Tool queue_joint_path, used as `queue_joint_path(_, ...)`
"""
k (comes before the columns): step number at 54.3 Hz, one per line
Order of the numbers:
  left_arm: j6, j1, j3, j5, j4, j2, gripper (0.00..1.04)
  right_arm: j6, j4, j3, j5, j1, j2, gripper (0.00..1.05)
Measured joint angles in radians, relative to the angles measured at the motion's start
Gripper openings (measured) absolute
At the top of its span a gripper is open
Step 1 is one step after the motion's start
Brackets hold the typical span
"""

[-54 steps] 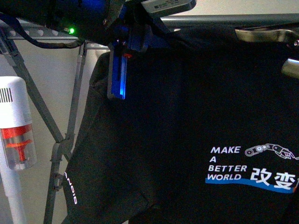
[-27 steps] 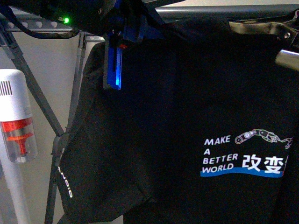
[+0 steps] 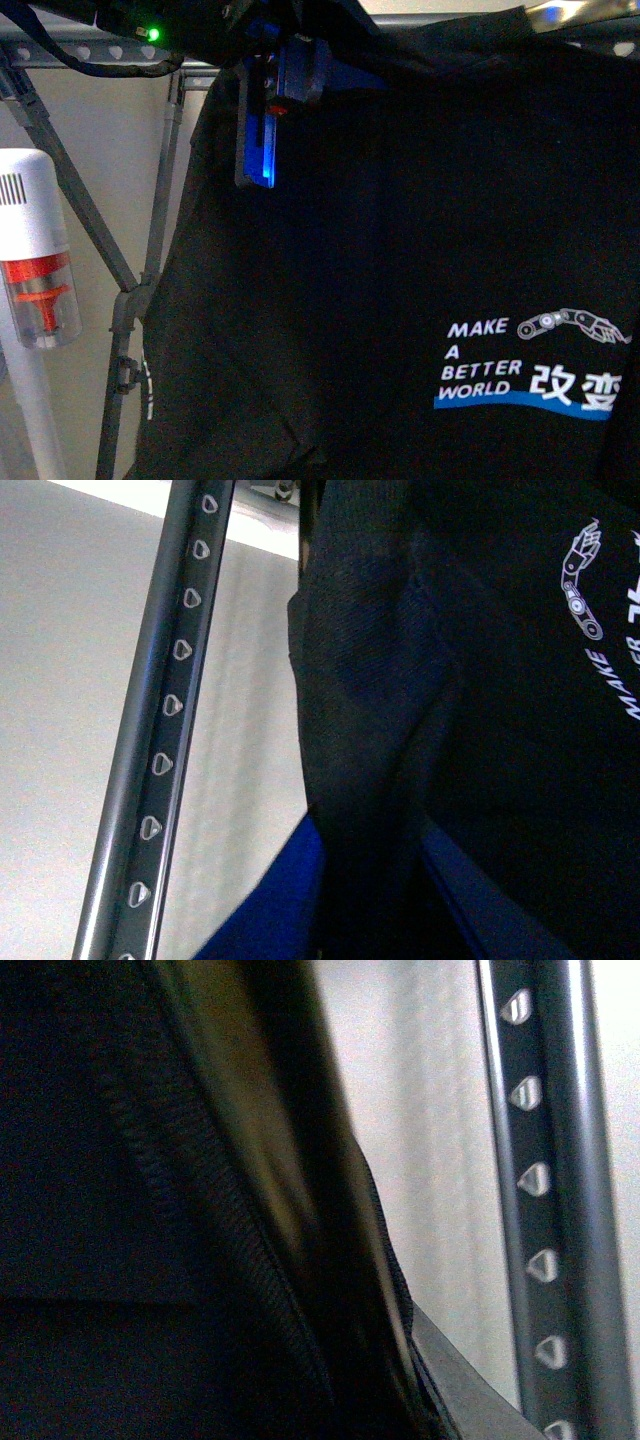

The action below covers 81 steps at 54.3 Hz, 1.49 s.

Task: Hang clothes on hanger

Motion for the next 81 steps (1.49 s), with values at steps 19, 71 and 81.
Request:
queue_joint_path(19, 0.0, 0.0, 0.0, 0.002, 0.0, 0.0, 0.77, 0.062, -0.341, -0.08, -0.019, -0.15, -0.022, 0.1)
queue_joint_path(71, -1.457, 0.248, -0.625, -0.678, 0.469, -0.329, 0.15, 1.294, -0.198, -0.218, -0.297, -0.238, -0.153, 0.06)
queue_joint_path(81, -1.45, 0.286, -0.874, -0.635, 0.565, -0.472, 0.04, 1.521, -0.112, -0.154, -0.266, -0.204, -0.135, 0.06)
